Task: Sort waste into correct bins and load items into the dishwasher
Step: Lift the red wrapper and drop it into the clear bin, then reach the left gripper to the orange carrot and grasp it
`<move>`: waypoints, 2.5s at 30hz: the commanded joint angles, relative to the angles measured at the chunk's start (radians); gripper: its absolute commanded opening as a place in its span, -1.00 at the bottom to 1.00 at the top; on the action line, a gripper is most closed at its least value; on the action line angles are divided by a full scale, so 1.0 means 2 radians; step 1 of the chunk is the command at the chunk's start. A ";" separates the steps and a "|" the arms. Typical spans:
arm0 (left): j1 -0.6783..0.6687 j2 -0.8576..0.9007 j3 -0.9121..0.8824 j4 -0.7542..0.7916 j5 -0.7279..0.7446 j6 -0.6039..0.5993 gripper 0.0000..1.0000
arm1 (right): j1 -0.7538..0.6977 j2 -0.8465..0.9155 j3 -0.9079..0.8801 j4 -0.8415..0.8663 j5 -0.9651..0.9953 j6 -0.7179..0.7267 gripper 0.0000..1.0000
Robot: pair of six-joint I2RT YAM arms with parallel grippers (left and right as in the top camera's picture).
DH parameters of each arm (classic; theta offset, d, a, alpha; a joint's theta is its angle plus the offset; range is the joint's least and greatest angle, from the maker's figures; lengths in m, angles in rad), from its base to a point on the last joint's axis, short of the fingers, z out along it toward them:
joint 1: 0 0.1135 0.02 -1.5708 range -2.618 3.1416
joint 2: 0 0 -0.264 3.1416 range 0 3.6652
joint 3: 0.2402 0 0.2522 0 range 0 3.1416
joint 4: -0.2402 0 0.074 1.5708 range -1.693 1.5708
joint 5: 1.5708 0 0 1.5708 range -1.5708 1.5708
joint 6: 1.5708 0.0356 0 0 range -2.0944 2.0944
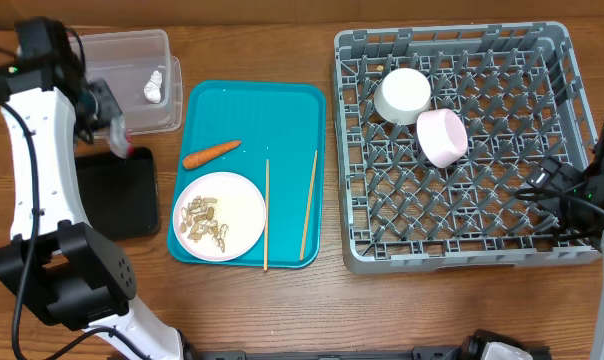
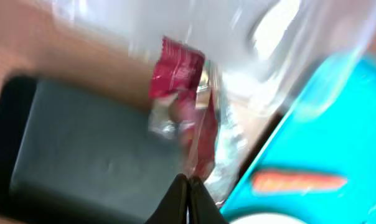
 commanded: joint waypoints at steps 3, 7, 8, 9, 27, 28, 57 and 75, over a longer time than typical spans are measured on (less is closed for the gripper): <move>-0.012 0.000 0.013 0.105 0.041 -0.002 -0.92 | -0.002 -0.006 0.009 0.001 -0.001 0.001 1.00; -0.019 0.013 0.013 0.167 0.041 -0.002 -0.92 | -0.002 -0.006 0.009 0.001 -0.001 0.001 1.00; -0.019 0.019 0.013 0.175 0.041 -0.002 -0.92 | -0.002 -0.006 0.009 0.001 -0.001 0.001 1.00; -0.019 0.023 0.013 0.182 0.041 -0.001 -0.92 | -0.002 -0.006 0.009 0.001 -0.001 0.000 1.00; -0.077 -0.012 0.015 0.051 0.068 0.002 1.00 | -0.002 -0.006 0.009 0.002 -0.001 0.000 1.00; -0.086 -0.016 0.014 0.025 0.068 0.002 1.00 | -0.002 -0.006 0.009 0.002 -0.001 0.001 1.00; -0.184 0.091 0.003 -0.066 0.013 0.250 0.94 | -0.002 -0.006 0.009 0.002 -0.021 0.000 1.00; -0.194 0.206 0.003 -0.016 0.037 0.238 0.92 | -0.002 -0.006 0.009 0.001 -0.020 -0.001 1.00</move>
